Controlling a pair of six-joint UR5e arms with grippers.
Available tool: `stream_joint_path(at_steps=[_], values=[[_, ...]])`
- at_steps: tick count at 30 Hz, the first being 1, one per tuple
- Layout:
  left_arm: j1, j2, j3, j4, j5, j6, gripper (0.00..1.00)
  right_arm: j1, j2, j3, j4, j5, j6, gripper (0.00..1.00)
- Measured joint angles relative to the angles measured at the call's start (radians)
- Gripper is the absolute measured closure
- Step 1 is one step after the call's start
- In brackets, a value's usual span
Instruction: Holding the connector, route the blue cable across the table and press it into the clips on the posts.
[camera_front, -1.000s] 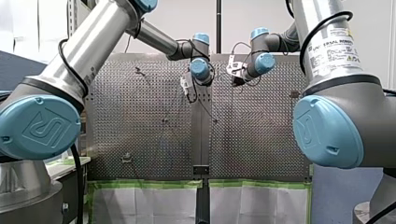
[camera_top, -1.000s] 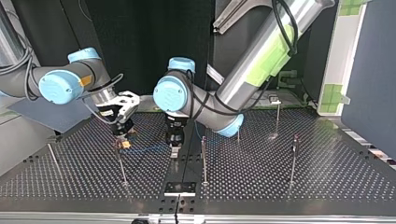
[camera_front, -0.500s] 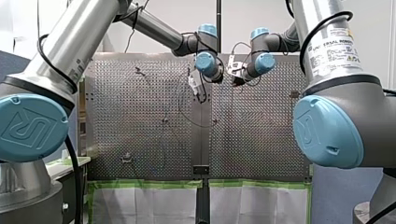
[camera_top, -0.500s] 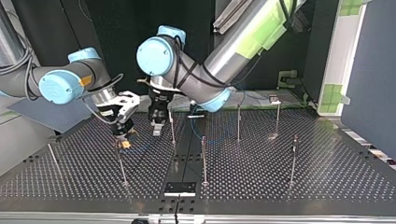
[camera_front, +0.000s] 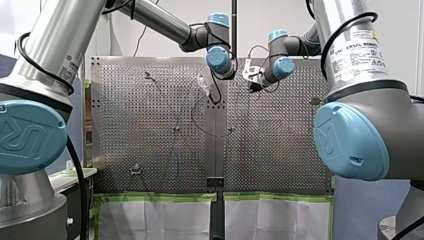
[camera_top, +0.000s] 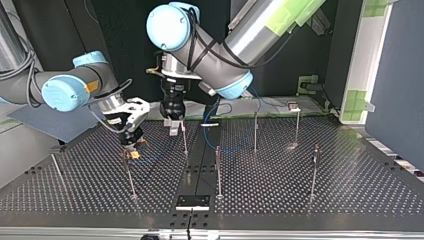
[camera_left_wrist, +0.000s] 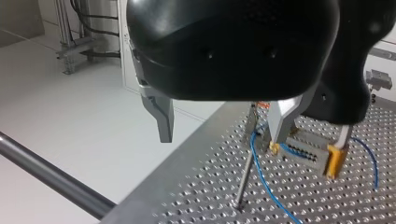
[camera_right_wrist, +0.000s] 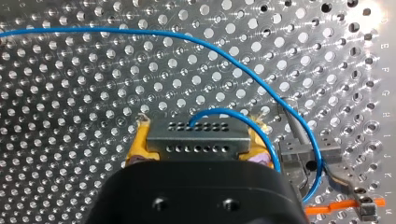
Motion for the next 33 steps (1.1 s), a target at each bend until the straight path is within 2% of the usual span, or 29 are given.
stream_joint_path(at_steps=[4,11,13,18,23,29,33], values=[[-0.022,0.033,-0.034,0.028,-0.034,-0.012,0.00,0.000,0.000,0.000,0.000,0.000,0.000,1.00],[-0.085,0.099,-0.102,0.087,-0.102,-0.073,0.00,0.000,0.000,0.000,0.000,0.000,0.000,1.00],[-0.100,0.103,-0.117,0.100,-0.117,-0.088,0.00,0.000,0.000,0.000,0.000,0.000,0.000,1.00],[-0.146,0.073,-0.163,0.143,-0.163,-0.133,0.00,0.000,0.000,0.000,0.000,0.000,0.000,1.00],[-0.188,0.027,-0.211,0.190,-0.208,-0.149,0.00,0.000,0.000,0.000,0.000,0.000,0.000,1.00],[-0.199,-0.018,-0.260,0.234,-0.226,-0.161,0.00,0.000,0.000,0.000,0.000,0.000,0.000,1.00],[-0.198,-0.029,-0.297,0.251,-0.229,-0.165,0.00,0.000,0.000,0.000,0.000,0.000,0.000,1.00]])
